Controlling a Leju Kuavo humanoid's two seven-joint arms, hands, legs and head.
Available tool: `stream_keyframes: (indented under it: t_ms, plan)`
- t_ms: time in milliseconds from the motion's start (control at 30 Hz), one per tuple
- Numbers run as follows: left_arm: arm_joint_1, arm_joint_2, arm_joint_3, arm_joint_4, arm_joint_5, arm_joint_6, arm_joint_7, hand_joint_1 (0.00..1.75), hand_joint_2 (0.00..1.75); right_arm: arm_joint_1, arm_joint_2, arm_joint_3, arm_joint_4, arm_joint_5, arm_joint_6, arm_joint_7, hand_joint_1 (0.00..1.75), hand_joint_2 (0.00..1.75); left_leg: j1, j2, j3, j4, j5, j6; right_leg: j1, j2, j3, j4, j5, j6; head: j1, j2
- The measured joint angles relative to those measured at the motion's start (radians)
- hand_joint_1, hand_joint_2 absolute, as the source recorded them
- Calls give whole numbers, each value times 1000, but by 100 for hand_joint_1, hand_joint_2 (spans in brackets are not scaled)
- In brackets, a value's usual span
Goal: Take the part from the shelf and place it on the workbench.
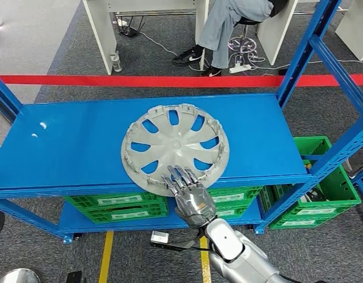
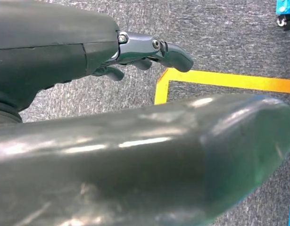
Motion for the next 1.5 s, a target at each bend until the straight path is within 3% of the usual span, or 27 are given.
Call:
stream_keyframes:
  t_ms: [900, 1433, 1467, 1500]
  plan:
    - [-12, 0, -33, 0, -58, -81, 27, 0, 0, -126, 34, -19, 157, 6, 63, 40, 0, 175, 0, 0, 0, 0, 0, 0, 0, 0, 0, 0, 0, 0, 0, 0]
    - [-11, 0, -33, 0, -40, -92, 37, 0, 0, -114, 50, -19, 203, -21, 127, 19, 0, 175, 0, 0, 0, 0, 0, 0, 0, 0, 0, 0, 0, 0, 0, 0]
    - [-11, 0, -33, 0, -39, -94, 32, 0, 0, -112, 50, -19, 205, -24, 128, 21, 7, 175, 0, 0, 0, 0, 0, 0, 0, 0, 0, 0, 0, 0, 0, 0]
    - [-11, 1, -33, 0, -38, -97, 27, 0, 0, -110, 50, -19, 206, -24, 129, 21, 40, 175, 0, 0, 0, 0, 0, 0, 0, 0, 0, 0, 0, 0, 0, 0]
